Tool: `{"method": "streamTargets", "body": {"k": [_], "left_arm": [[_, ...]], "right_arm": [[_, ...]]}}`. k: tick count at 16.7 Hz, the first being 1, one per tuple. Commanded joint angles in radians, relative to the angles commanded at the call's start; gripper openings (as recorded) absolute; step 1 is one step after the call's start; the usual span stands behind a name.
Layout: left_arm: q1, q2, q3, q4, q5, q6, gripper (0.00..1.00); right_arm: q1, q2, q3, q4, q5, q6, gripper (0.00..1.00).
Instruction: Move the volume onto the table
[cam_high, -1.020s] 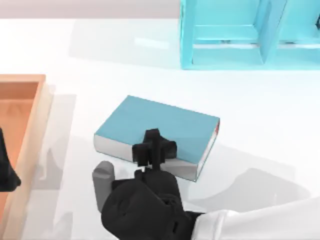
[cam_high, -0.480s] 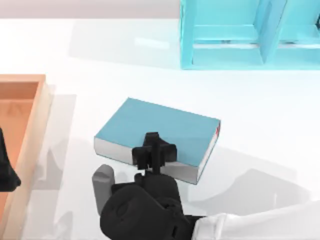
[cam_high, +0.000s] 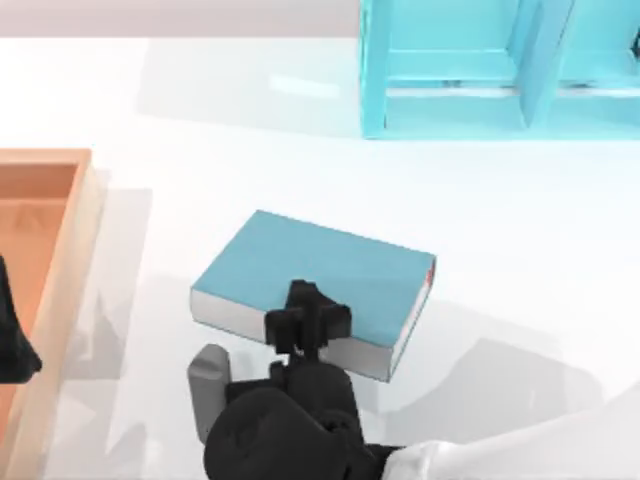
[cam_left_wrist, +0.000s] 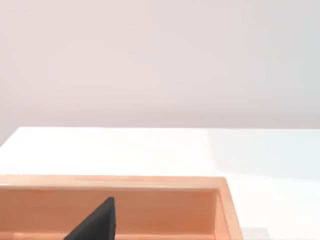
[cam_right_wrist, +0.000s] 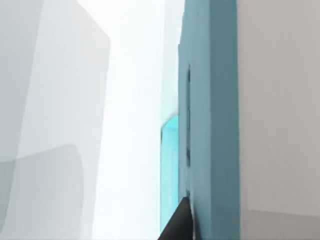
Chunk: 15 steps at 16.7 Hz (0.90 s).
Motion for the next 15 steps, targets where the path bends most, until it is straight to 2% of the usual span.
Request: {"method": "streamTargets", "body": {"k": [5, 15], "left_arm": [[0.0, 0.0, 0.0, 0.0, 0.0, 0.0, 1.0], [0.0, 0.0, 0.0, 0.0, 0.0, 0.0, 1.0]], "right_arm": [[-0.001, 0.022, -0.01, 0.024, 0.0, 0.001, 0.0], [-0.001, 0.022, -0.01, 0.024, 0.0, 0.001, 0.75]]}}
